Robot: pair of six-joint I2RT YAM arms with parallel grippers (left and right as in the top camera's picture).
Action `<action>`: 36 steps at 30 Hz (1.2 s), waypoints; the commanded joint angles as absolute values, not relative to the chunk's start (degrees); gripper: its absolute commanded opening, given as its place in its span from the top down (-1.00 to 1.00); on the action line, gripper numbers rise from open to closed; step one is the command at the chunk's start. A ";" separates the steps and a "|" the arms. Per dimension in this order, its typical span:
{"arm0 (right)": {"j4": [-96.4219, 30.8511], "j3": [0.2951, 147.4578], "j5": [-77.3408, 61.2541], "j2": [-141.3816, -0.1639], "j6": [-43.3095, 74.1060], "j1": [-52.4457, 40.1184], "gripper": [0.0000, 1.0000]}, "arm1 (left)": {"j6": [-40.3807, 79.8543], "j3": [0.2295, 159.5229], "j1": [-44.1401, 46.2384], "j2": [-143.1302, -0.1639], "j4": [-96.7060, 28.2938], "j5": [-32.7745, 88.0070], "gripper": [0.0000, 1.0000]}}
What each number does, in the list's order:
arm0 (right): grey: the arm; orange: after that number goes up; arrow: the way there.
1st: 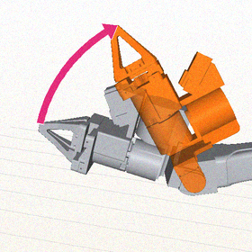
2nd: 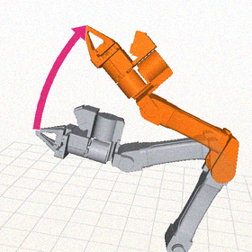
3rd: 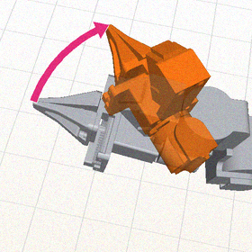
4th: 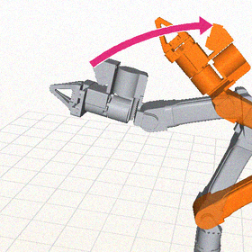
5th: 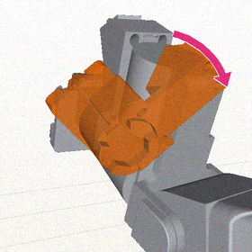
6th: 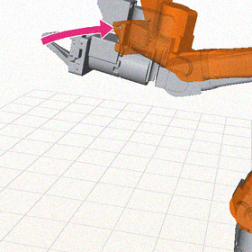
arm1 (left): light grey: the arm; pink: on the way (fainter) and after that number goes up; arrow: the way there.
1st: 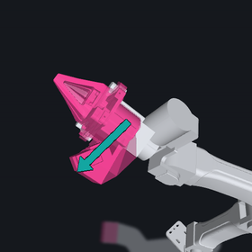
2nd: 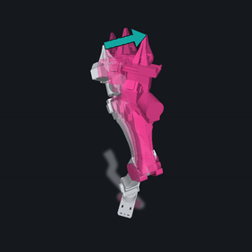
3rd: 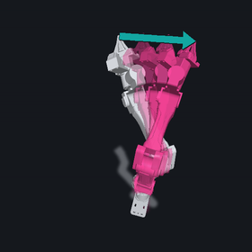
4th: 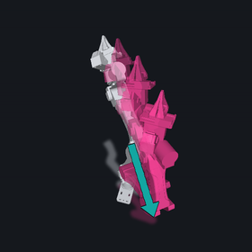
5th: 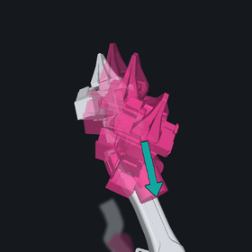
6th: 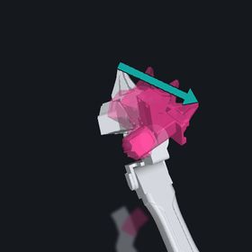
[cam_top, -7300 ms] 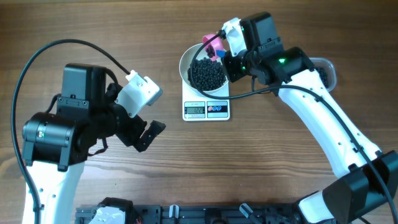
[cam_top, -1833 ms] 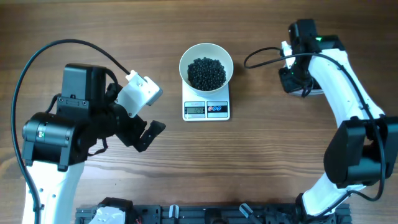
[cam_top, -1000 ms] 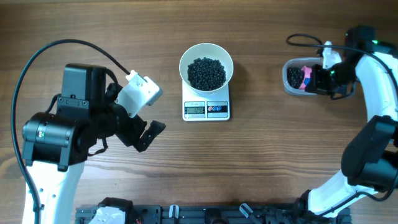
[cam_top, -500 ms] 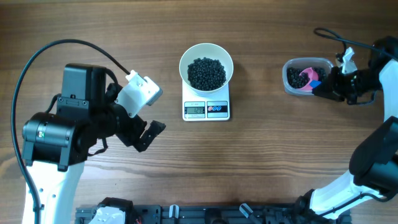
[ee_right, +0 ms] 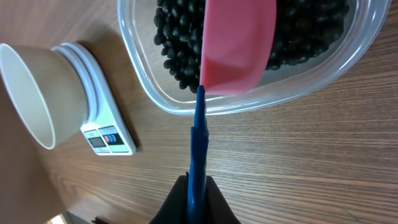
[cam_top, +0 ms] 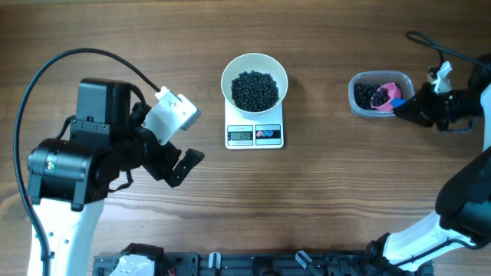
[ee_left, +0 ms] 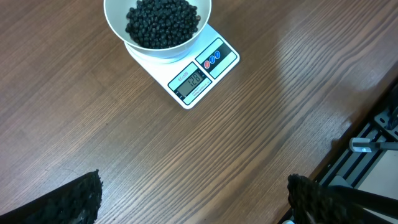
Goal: Scoop item into bowl and weigh 150g on scale
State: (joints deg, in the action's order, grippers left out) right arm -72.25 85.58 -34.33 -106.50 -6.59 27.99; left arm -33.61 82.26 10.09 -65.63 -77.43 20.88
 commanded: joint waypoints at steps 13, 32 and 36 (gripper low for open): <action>-75.22 85.17 -39.75 -106.56 -6.00 31.11 0.92 | -34.26 83.15 9.67 -65.41 -77.45 21.58 -1.00; -74.39 85.17 -57.95 -97.71 -2.26 30.13 0.91 | -34.26 83.15 9.67 -65.41 -77.45 21.58 -1.00; -71.72 85.17 -58.17 -95.42 0.84 27.03 0.91 | -34.26 83.15 9.67 -65.41 -77.45 21.58 -1.00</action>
